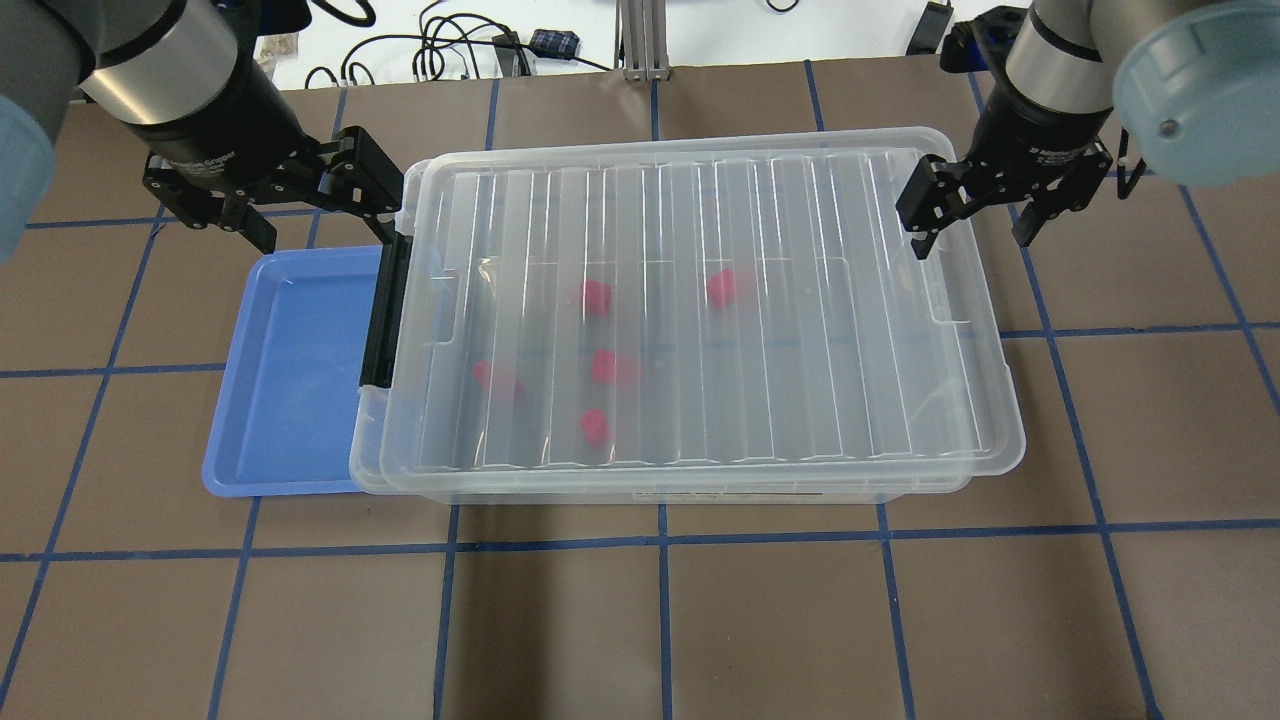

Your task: Place red block in blue tray from box

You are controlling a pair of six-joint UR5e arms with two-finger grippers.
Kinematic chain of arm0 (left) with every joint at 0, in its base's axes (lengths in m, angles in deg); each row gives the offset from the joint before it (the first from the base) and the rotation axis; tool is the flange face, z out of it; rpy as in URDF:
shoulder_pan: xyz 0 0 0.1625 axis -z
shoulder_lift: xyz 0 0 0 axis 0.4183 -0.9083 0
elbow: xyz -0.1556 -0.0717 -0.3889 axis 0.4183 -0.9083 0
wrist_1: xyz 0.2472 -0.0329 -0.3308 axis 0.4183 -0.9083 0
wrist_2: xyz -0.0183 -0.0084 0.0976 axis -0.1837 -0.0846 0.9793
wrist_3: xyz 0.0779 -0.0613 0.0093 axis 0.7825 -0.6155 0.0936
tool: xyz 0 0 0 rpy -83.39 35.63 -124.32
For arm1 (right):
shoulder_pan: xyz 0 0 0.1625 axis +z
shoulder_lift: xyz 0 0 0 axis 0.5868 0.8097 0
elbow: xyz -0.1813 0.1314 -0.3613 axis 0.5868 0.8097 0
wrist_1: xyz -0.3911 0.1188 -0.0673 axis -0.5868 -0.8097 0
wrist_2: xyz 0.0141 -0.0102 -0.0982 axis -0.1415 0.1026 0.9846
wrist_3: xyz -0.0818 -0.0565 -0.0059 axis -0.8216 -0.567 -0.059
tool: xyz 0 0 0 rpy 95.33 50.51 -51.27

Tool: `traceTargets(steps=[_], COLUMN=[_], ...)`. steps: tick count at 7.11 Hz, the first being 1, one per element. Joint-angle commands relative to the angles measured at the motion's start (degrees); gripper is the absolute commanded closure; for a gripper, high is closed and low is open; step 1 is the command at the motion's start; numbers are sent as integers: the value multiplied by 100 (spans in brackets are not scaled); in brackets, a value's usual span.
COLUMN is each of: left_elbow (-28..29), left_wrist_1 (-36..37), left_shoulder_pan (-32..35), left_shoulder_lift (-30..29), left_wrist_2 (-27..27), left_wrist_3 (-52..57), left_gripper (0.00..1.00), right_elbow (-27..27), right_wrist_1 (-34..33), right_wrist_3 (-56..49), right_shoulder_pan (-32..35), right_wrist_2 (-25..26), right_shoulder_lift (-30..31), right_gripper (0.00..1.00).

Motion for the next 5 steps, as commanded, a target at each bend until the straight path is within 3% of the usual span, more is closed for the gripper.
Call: traceTargets(steps=[1, 5], left_elbow=[-1, -10], left_wrist_1=[-2, 16], left_shoulder_pan=[0, 0], left_shoulder_lift=[29, -32], left_wrist_2=[9, 0], left_wrist_3=[8, 44], left_gripper=[0, 0], right_elbow=[-523, -991], right_wrist_1=[-520, -977], right_wrist_3=[-273, -467], right_shoulder_pan=[-198, -409], right_wrist_2=[48, 48], right_shoulder_lift=[-50, -112], right_gripper=[0, 0])
